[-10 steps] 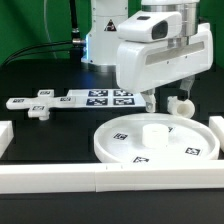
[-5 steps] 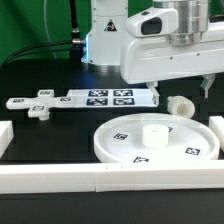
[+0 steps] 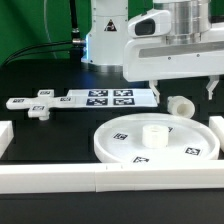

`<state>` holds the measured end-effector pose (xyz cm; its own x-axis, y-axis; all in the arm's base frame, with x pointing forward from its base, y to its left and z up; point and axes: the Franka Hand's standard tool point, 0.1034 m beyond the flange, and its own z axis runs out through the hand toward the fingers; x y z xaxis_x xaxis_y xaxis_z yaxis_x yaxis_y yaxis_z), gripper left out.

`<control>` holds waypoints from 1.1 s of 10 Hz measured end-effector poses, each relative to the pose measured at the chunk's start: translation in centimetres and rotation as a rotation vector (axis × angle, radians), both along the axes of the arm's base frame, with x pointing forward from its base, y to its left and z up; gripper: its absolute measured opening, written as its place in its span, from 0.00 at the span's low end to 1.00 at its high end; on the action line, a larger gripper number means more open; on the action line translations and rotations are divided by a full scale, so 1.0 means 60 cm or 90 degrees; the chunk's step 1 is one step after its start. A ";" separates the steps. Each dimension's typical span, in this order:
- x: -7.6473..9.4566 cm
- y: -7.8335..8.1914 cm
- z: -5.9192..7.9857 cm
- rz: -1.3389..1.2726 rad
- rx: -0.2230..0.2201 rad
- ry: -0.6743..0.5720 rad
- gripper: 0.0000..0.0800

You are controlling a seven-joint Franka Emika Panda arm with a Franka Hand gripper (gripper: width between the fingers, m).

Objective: Assemble round table

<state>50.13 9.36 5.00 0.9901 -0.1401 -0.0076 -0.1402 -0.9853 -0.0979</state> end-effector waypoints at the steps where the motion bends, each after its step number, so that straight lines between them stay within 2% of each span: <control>1: -0.003 0.001 -0.001 0.006 0.000 0.010 0.81; 3: -0.011 0.000 -0.002 0.012 0.000 0.041 0.81; 6: -0.022 0.002 -0.012 0.029 0.006 0.196 0.81; 9: -0.031 0.010 -0.008 0.044 0.016 0.350 0.81; 11: -0.037 0.007 -0.014 0.052 0.022 0.439 0.81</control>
Offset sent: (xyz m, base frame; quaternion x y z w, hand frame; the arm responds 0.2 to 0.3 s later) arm 0.0000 0.0000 0.0000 0.0000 -0.1938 0.0000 0.9810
